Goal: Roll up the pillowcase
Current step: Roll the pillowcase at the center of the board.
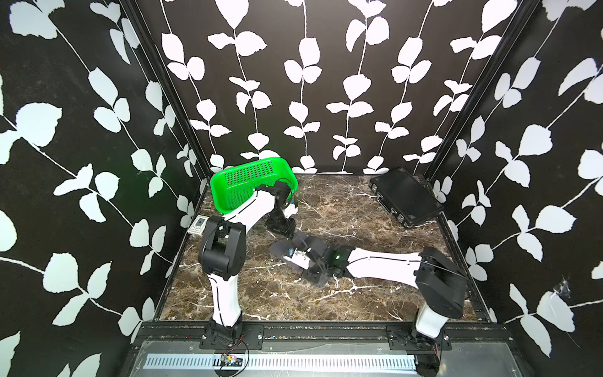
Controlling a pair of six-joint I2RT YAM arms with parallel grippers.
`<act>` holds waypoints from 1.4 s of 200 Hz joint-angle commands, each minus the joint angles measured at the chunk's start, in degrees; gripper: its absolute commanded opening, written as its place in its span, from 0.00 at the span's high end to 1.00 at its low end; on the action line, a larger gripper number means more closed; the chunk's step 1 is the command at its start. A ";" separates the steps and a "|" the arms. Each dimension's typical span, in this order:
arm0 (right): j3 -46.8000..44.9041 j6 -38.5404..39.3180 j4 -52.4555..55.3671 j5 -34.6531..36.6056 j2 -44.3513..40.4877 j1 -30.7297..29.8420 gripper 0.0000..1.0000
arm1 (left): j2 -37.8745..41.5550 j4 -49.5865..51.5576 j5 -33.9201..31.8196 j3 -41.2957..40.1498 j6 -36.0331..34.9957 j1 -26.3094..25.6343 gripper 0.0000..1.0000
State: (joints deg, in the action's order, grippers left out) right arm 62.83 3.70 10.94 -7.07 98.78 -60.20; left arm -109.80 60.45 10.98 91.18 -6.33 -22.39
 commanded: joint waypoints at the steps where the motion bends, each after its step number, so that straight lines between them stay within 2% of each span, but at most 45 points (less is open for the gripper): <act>1: -3.75 -12.43 -6.90 -13.96 -1.82 3.16 0.97 | 4.19 2.82 -2.52 3.54 0.15 0.20 0.39; 37: -9.40 -24.48 -18.04 -22.85 -2.90 10.28 0.97 | 5.14 4.40 -3.39 6.62 0.25 0.24 0.38; 97: -19.22 -41.13 -37.32 -29.52 -2.18 19.00 0.95 | 7.76 2.68 -1.14 4.85 1.61 0.29 0.37; 130: -19.73 -42.48 -39.63 -31.27 -1.25 20.19 0.94 | 7.02 2.84 0.61 4.15 2.44 0.17 0.37; 146: -19.24 -39.64 -37.93 -32.03 -1.61 19.76 0.93 | 6.62 2.99 0.54 3.93 2.67 0.16 0.37; 155: -17.35 -34.34 -31.32 -31.69 -2.32 18.70 0.92 | 6.69 2.01 0.68 3.40 2.68 0.15 0.36; 170: -14.48 -24.86 -21.82 -28.12 -3.37 15.75 0.91 | 5.79 0.73 1.43 3.31 2.72 0.16 0.36; 214: -9.62 -9.11 -7.85 -20.38 -3.02 9.69 0.92 | -0.26 2.01 2.35 7.71 2.35 -1.29 0.38; 238: -7.90 -3.77 -4.01 -16.36 -2.92 6.65 0.92 | -4.27 3.14 4.81 9.93 1.93 -3.48 0.40; 280: -6.43 0.27 0.48 -12.02 -2.78 3.11 0.92 | -9.56 5.67 10.02 9.64 0.43 -6.34 0.46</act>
State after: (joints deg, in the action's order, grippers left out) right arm 54.43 -0.93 6.22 -23.20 97.10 -55.59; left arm -118.19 62.48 16.95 100.27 -4.36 -27.46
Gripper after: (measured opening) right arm 0.085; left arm 0.554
